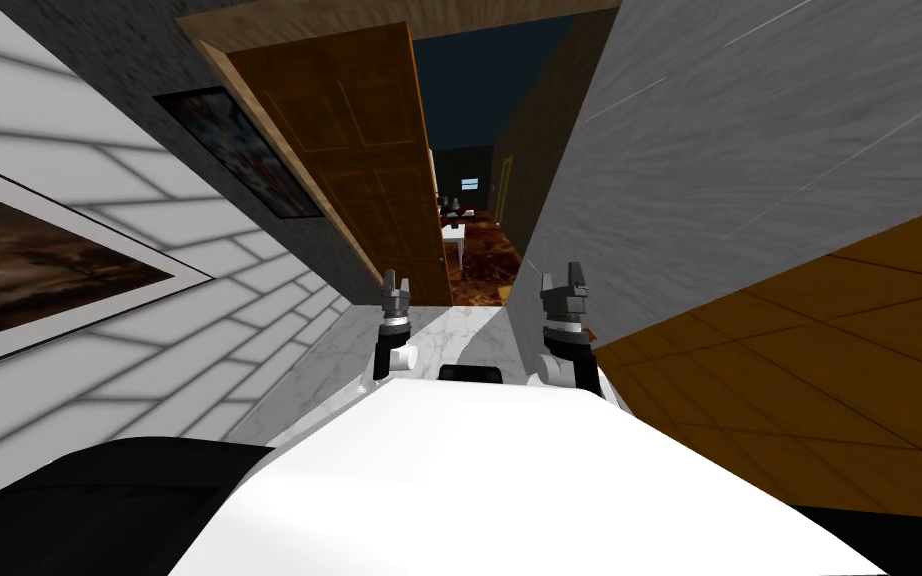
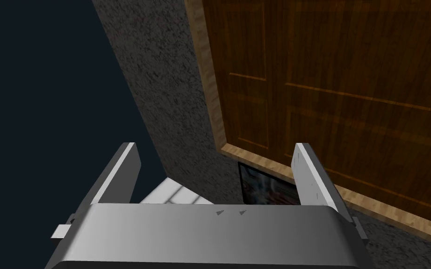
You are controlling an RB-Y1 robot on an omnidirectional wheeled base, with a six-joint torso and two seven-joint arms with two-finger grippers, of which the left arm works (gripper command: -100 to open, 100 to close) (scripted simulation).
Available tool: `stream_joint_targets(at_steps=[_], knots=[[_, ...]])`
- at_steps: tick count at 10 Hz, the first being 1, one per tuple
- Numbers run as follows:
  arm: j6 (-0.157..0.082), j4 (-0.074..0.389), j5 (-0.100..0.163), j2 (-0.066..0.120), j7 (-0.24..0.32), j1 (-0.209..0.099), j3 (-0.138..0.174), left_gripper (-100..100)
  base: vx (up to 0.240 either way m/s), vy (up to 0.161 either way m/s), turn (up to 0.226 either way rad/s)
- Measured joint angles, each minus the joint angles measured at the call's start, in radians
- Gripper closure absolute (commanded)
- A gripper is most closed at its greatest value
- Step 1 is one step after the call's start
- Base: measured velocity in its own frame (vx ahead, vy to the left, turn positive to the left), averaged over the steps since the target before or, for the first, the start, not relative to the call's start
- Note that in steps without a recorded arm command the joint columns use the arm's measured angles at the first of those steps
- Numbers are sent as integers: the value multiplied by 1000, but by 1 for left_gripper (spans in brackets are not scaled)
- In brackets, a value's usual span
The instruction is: Pull the door open
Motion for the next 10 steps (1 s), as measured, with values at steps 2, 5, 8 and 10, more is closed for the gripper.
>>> stream_joint_targets(at_steps=[2, 5, 8, 10], knots=[[-8, 38, 1, 8, 5, -11, 4, -100, 82, 12, -28], [-23, 99, 5, 20, 14, -26, 12, -100, 106, 0, -33], [-41, 172, 9, 36, 27, -38, 20, -100, 123, 13, -33], [-57, 234, 11, 43, 34, -54, 26, -100, 140, 8, -47]])
